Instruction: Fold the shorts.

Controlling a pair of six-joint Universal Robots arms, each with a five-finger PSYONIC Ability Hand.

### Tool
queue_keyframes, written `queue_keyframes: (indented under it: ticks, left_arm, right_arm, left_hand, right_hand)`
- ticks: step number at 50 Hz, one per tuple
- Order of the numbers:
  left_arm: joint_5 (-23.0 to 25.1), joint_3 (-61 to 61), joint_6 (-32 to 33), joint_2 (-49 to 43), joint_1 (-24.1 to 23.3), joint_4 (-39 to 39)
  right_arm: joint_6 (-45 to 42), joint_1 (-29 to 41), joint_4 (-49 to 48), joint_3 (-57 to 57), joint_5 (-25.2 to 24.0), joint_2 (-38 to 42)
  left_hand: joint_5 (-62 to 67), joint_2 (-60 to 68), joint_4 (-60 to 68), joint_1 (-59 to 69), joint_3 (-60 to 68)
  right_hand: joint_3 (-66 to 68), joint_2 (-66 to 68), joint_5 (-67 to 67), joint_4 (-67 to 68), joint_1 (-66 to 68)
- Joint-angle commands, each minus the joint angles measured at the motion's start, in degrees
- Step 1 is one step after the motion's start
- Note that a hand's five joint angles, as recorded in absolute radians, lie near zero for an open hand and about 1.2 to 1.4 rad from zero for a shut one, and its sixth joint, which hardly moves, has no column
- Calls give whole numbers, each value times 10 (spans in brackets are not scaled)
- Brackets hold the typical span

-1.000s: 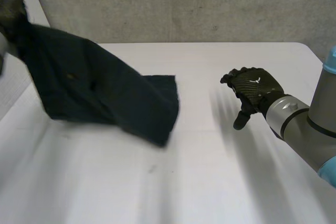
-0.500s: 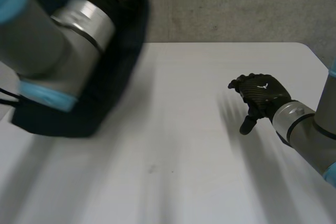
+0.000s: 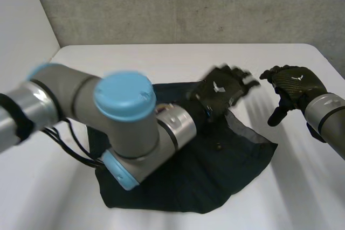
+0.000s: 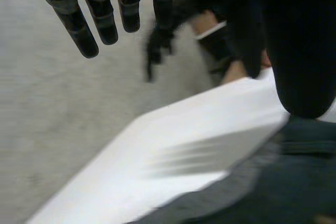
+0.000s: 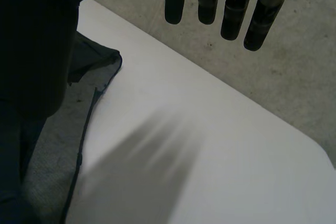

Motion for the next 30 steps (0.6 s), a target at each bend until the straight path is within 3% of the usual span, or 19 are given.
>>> queue_keyframes:
  ticks: [1,8,20,24,30]
  left_arm:
    - [-143,-46,-2,109,43,-60]
    - [-251,-168,-13,178,72,-163]
    - [-260,-347,-60,214,72,-194]
    - [-258,-361,-60,206,79,-188]
    - [-260,-365,-60,175,88,-152]
  right_arm:
    - [-110,1,28,14,-54,-29]
    - [-264,-16,126,63,-143,-45]
    - [-329,-49,79,131,-205,-16]
    - [-329,-52,33,143,-211,11]
    - [-329,-50,-25,145,-206,54]
  left_hand:
    - [-8,-12,-13,-14,-17]
    - [12,8,7,6,3]
    - [16,12,11,10,6]
    - [26,22,21,20,16]
    - [86,82,81,80,77]
  right_hand:
    - [-21,-23,-35,-33,-13]
    - [-21,-23,-35,-33,-13]
    - [-10,-12,-24,-22,-3]
    - [69,66,55,57,76]
    - [352,349,337,339,359]
